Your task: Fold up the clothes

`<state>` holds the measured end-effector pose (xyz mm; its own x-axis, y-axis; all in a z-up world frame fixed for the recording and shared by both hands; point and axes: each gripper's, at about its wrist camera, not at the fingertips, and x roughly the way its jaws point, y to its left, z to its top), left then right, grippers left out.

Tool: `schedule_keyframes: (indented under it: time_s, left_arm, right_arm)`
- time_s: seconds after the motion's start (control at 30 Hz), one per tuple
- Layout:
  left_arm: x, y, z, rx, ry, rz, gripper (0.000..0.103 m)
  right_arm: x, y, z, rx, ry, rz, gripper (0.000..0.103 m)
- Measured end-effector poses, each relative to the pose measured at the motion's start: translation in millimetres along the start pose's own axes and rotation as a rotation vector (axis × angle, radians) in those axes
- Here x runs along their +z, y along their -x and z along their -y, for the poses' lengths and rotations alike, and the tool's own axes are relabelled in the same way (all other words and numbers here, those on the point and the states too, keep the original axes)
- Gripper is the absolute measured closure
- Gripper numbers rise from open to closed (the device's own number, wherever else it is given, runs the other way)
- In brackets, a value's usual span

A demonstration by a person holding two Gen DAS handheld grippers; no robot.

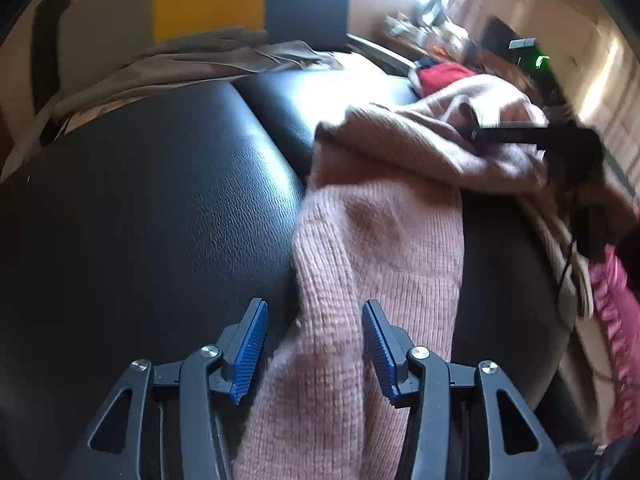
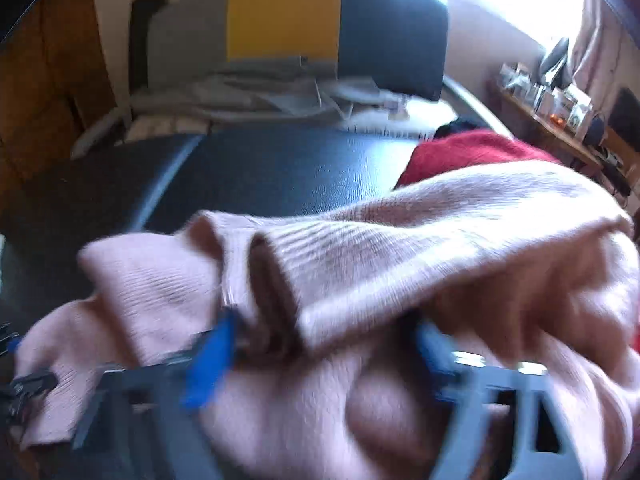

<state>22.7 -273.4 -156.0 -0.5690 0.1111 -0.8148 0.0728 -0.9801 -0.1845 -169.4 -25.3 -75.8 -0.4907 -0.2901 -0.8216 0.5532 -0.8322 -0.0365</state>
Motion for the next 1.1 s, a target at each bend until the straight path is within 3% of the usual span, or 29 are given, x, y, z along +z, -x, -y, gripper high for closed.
schedule_keyframes:
  time_s: [0.07, 0.13, 0.23, 0.37, 0.53, 0.7, 0.9, 1.0, 1.1]
  left_arm:
    - [0, 0, -3, -0.021, 0.051, 0.014, 0.08]
    - [-2, 1, -7, -0.059, 0.107, 0.021, 0.094]
    - [-17, 10, -15, -0.198, 0.223, 0.037, 0.097]
    - [-57, 29, -10, -0.217, 0.209, 0.022, 0.097]
    - [-100, 61, -41, -0.215, 0.361, 0.037, 0.097]
    - [-129, 86, -70, -0.144, 0.478, 0.084, 0.097]
    - [-146, 120, -123, -0.005, 0.636, 0.169, 0.097]
    - [-145, 141, -146, 0.054, 0.675, 0.219, 0.097]
    - [-135, 145, -148, 0.156, 0.625, 0.199, 0.095]
  right_arm:
    - [8, -23, 6, 0.005, -0.025, -0.027, 0.062]
    - [16, -54, 17, 0.028, -0.027, -0.022, 0.065]
    - [10, -51, 28, 0.112, -0.09, 0.002, 0.07]
    - [-29, -37, 41, 0.32, -0.236, 0.01, 0.072]
    - [-76, -11, 22, 0.475, -0.276, -0.026, 0.072]
    - [-93, 6, -4, 0.577, -0.324, -0.039, 0.072]
    - [-79, 8, -70, 0.724, -0.293, -0.06, 0.072]
    - [-70, 6, -123, 0.788, -0.266, -0.101, 0.072]
    - [-51, -3, -168, 0.815, -0.282, -0.114, 0.072]
